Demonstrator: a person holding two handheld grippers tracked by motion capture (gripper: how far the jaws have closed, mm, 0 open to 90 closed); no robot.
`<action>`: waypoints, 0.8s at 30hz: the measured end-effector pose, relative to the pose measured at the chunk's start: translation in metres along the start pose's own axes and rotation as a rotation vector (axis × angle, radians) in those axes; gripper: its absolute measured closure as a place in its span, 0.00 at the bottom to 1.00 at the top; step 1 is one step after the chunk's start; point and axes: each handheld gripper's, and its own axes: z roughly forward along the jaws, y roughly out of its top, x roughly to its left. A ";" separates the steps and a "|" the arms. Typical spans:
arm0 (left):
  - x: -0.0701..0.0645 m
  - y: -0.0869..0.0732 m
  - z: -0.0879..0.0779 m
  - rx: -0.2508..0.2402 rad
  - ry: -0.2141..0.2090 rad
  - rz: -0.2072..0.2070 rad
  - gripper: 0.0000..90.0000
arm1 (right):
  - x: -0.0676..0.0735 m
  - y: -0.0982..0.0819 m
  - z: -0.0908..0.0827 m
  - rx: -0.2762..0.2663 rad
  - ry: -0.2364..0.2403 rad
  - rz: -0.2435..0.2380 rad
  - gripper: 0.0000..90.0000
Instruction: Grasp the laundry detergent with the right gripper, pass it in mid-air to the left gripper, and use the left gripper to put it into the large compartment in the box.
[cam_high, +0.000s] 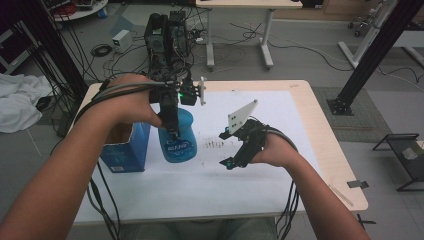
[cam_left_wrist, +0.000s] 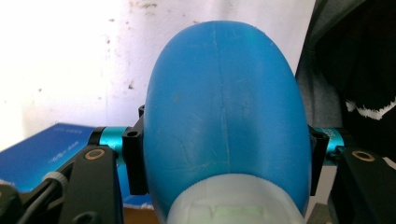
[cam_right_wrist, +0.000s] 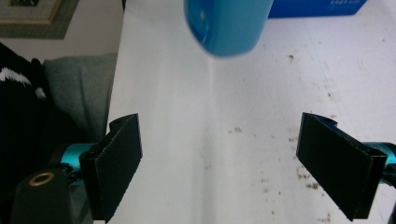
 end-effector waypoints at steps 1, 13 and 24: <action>0.001 -0.002 -0.002 -0.001 0.001 -0.012 0.42 | -0.001 0.000 0.000 -0.002 -0.008 -0.012 0.15; 0.027 -0.025 -0.038 -0.002 -0.011 -0.248 0.42 | -0.005 -0.005 -0.009 0.164 -0.006 0.015 0.14; 0.051 -0.065 -0.074 -0.076 -0.007 -0.497 0.42 | -0.007 -0.008 -0.008 0.195 -0.010 0.014 0.14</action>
